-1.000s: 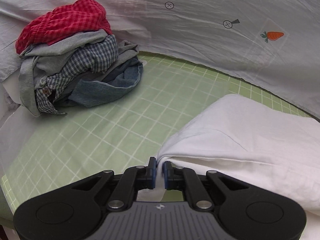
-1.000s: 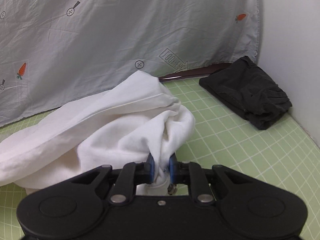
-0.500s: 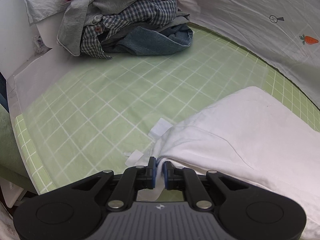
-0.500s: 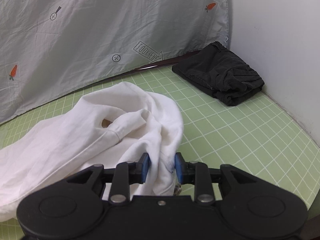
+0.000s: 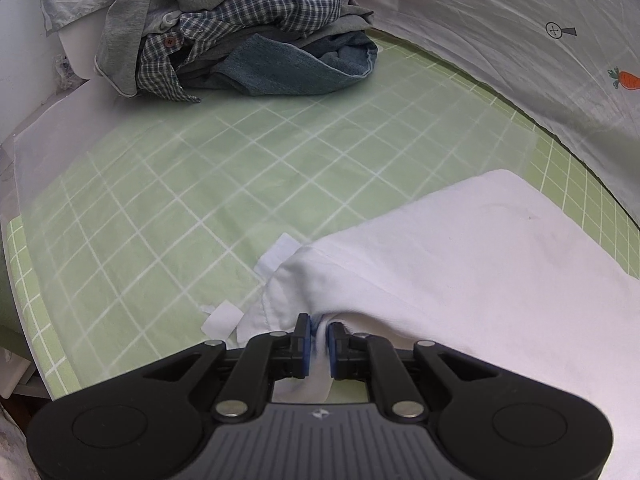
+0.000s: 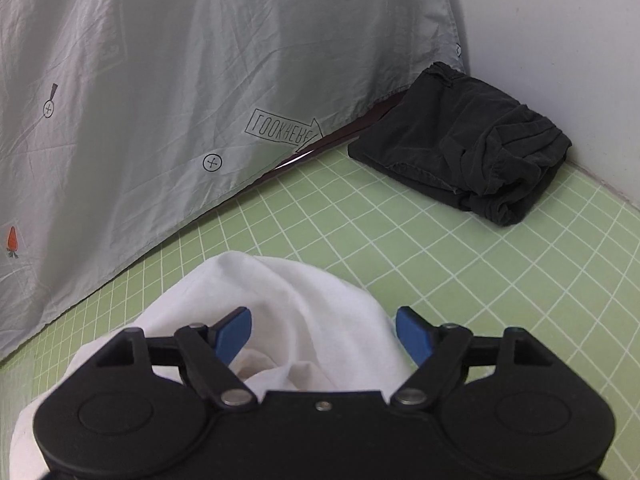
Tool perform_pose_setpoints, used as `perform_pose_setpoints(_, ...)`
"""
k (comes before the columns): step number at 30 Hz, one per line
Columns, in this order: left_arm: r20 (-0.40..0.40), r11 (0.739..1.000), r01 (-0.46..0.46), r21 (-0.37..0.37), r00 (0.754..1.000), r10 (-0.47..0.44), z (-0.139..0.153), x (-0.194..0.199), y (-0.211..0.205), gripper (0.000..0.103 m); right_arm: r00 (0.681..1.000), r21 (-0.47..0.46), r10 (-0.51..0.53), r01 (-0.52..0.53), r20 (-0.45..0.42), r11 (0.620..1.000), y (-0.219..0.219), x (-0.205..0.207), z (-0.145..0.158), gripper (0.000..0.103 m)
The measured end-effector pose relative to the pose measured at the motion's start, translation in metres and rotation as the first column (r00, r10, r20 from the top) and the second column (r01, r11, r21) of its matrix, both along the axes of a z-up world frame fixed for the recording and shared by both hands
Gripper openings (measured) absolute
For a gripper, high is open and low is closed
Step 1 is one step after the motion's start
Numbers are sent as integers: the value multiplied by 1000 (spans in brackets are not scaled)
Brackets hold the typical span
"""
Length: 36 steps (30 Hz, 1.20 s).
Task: Fold clothes
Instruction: 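Lift the shirt with both tools and pull it apart to spread it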
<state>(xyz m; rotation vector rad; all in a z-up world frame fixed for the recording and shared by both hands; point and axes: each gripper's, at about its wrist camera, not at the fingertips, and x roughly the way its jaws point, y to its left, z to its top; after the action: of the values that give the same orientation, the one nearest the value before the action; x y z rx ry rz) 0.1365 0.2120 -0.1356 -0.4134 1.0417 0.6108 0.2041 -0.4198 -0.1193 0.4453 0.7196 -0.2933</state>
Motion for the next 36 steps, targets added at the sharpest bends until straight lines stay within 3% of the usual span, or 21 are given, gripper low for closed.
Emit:
perform_pose_setpoints(4, -4, 1000, -8, -21, 1000, 8, -2, -2, 3, 13, 997, 48, 25, -22, -72, 999, -9, 16, -28, 88)
perform_pose_setpoints(11, -29, 998, 56, -34, 998, -57, -9, 9, -3, 15, 994, 200, 44, -24, -96, 979, -14, 11, -62, 98)
perform_pose_setpoints(13, -15, 997, 69, -47, 997, -69, -11, 12, -6, 14, 996, 266, 49, -29, -69, 964, -19, 11, -65, 78)
perform_pose_setpoints(15, 4, 996, 71, -56, 997, -71, -10, 15, -7, 10, 998, 285, 53, -41, -34, 958, -16, 11, -58, 36)
perform_pose_setpoints(18, 29, 997, 68, -47, 997, -67, -2, 23, -7, 7, 998, 177, 55, -57, 11, 983, -5, 12, -37, 17)
perform_pose_setpoints(23, 134, 994, 100, 44, 985, -105, 35, 59, -13, 7, 983, 55, 22, -32, 180, 998, -11, 17, 18, 6)
perform_pose_setpoints(27, 248, 982, 146, 121, 953, -173, 74, 95, -25, 7, 947, -98, 59, -29, 315, 995, -21, 26, 77, 6)
perform_pose_setpoints(30, 351, 962, 192, 196, 902, -252, 109, 115, -41, 7, 915, -255, 74, 33, 396, 966, -20, 23, 118, 6)
perform_pose_setpoints(32, 413, 933, 209, 295, 852, -321, 134, 124, -60, 7, 892, -327, 70, 90, 447, 941, -22, 18, 140, 6)
perform_pose_setpoints(36, 354, 932, 220, 288, 880, -317, 115, 152, -70, 9, 874, -434, 41, 199, 485, 878, -30, 10, 157, 7)
